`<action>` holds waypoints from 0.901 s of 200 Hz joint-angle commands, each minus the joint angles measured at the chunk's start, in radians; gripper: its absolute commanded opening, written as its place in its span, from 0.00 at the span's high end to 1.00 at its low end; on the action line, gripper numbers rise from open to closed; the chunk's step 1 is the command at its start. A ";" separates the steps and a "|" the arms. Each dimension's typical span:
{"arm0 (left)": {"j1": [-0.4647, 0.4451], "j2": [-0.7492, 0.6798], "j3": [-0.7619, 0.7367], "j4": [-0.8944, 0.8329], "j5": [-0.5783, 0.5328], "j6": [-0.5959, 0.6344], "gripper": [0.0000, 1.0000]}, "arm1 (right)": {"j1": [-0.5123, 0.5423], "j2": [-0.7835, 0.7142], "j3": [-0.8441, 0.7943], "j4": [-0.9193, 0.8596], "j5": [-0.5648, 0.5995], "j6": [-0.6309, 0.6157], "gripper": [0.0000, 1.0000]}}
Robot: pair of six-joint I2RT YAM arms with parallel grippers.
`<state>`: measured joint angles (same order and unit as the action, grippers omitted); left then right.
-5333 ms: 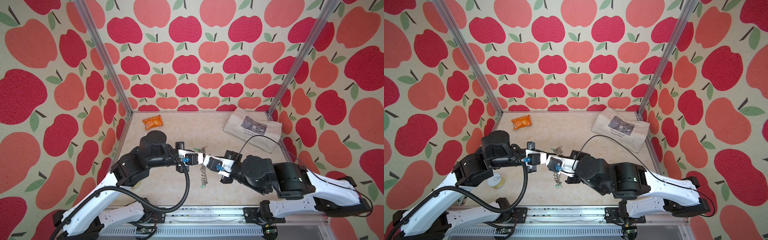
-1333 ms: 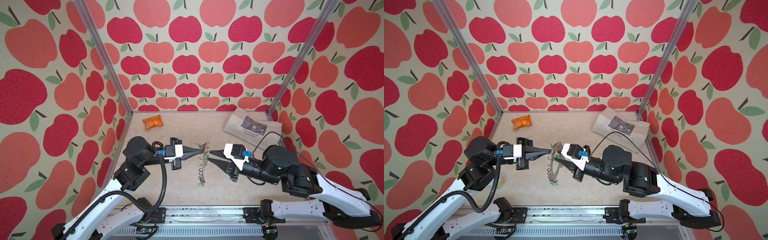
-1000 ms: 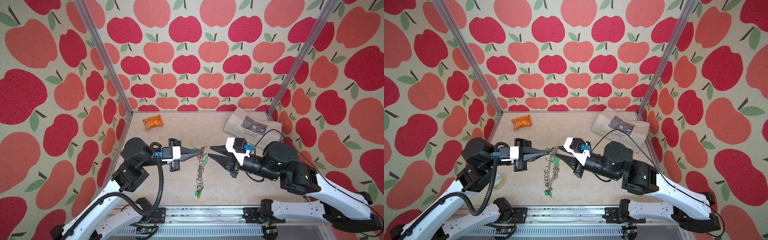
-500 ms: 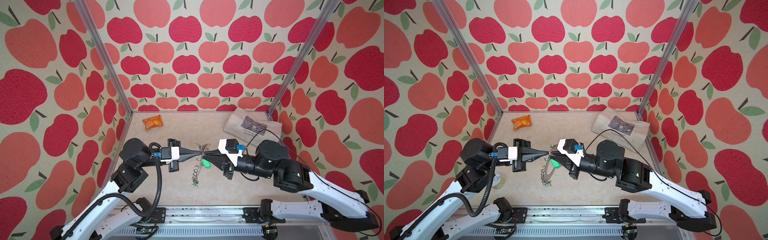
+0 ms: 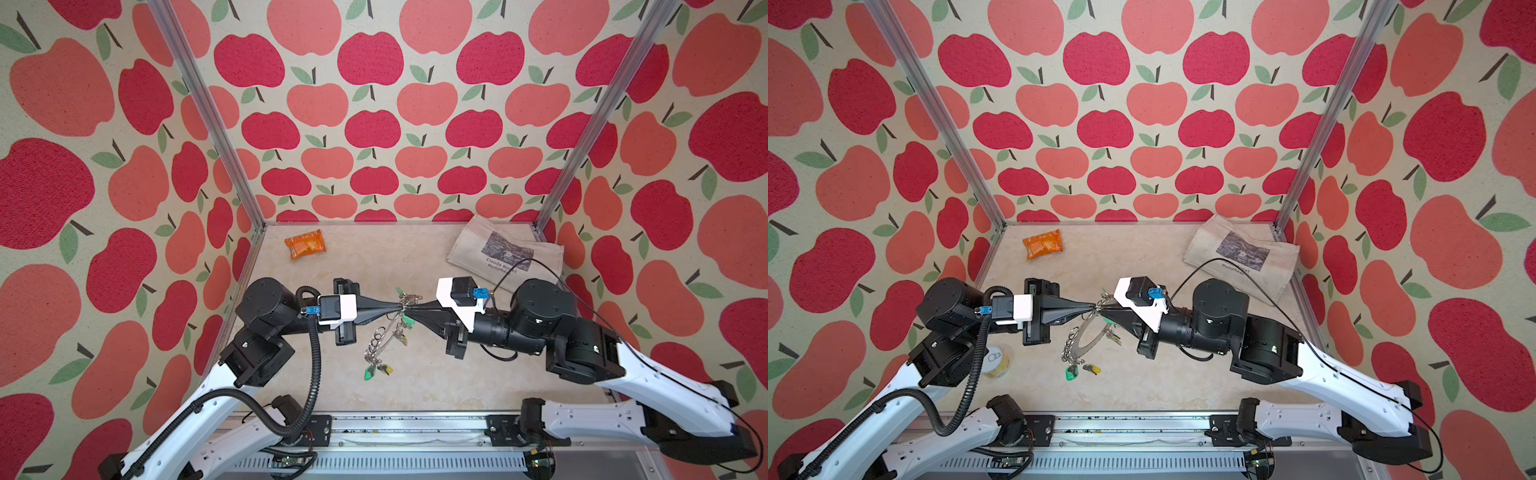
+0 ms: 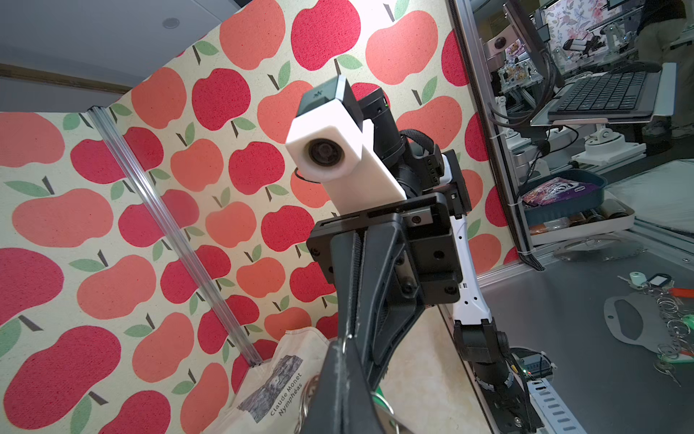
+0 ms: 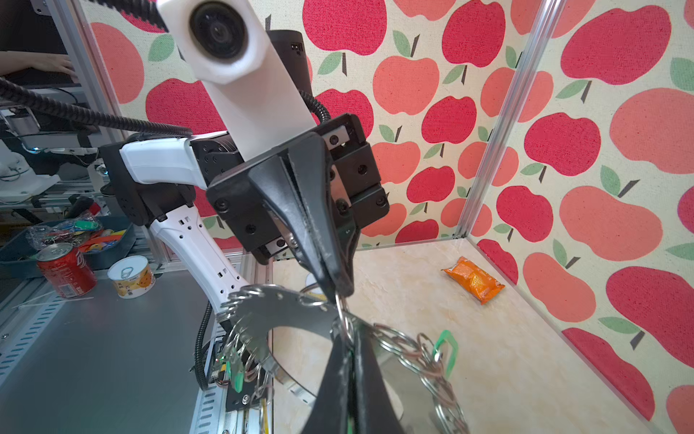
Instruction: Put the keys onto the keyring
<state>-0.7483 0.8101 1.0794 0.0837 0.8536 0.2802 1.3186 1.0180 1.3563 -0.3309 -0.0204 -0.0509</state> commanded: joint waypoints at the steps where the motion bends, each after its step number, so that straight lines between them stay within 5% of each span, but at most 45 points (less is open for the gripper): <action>1: 0.001 -0.020 0.007 0.011 -0.002 -0.007 1.00 | -0.007 0.020 0.043 -0.040 -0.011 -0.004 1.00; 25: 0.001 -0.026 0.014 -0.036 -0.014 -0.007 1.00 | -0.007 0.033 0.084 -0.106 0.011 -0.012 1.00; 81: 0.000 -0.020 0.037 -0.110 -0.031 -0.006 0.78 | -0.008 0.068 0.160 -0.209 0.029 -0.024 1.00; 180: 0.001 -0.021 0.123 -0.381 -0.110 0.023 0.70 | -0.007 0.088 0.207 -0.290 0.064 -0.038 1.00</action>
<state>-0.7475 0.7929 1.1637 -0.1787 0.7811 0.2893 1.3151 1.1095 1.5242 -0.6270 0.0250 -0.0769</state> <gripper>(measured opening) 0.291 0.061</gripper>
